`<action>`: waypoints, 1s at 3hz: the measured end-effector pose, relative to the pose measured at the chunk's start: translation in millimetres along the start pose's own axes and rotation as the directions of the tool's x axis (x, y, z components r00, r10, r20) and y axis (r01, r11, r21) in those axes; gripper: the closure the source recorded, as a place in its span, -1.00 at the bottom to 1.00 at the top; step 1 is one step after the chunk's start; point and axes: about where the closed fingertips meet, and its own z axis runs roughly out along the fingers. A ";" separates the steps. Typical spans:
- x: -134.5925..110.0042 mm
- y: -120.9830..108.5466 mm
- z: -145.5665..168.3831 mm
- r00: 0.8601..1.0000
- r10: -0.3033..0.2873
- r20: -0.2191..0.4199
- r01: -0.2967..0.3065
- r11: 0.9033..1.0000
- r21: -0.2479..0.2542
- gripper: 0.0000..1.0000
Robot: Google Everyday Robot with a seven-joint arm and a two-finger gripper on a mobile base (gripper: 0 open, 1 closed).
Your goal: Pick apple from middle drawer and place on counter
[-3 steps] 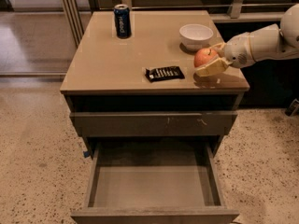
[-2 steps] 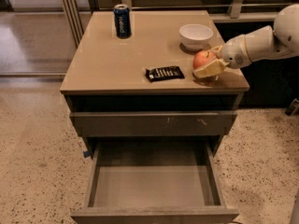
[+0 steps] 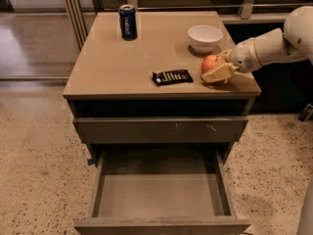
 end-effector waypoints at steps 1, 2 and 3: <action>0.0 0.0 0.0 1.000 0.000 0.000 0.000 1.000 0.000 0.01; 0.0 0.0 0.1 1.000 0.000 0.000 0.000 1.000 0.000 -0.45; 0.0 0.0 0.1 1.000 0.000 0.000 0.000 1.000 0.000 -0.91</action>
Offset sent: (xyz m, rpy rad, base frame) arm 0.0000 0.0000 0.0000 0.0000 0.0000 0.0000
